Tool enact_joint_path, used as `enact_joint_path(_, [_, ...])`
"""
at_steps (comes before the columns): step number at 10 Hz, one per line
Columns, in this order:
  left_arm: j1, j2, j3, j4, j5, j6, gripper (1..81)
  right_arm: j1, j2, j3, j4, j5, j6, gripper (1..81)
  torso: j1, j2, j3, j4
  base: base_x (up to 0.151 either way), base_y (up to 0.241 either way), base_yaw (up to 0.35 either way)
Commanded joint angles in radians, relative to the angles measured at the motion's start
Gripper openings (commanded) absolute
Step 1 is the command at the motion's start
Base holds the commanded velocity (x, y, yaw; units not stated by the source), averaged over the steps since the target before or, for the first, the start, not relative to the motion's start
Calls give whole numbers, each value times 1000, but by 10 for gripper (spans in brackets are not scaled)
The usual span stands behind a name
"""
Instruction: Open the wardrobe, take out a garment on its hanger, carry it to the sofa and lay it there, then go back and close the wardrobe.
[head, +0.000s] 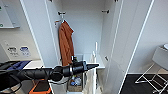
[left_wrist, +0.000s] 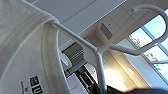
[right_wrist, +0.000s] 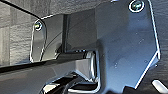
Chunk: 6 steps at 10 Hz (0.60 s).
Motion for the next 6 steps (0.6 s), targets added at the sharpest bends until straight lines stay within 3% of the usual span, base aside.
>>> enact_joint_path(1, [-146, -12, 29, 39, -43, 9, 10, 33, -56, 26, -14, -70, -14, 811, 0, 0, 0, 0, 0, 0, -174])
enact_joint_path(6, [-134, -34, 55, 39, -20, 9, 10, -7, -160, 68, -43, -71, -17, 811, 0, 0, 0, 0, 0, 0, -178])
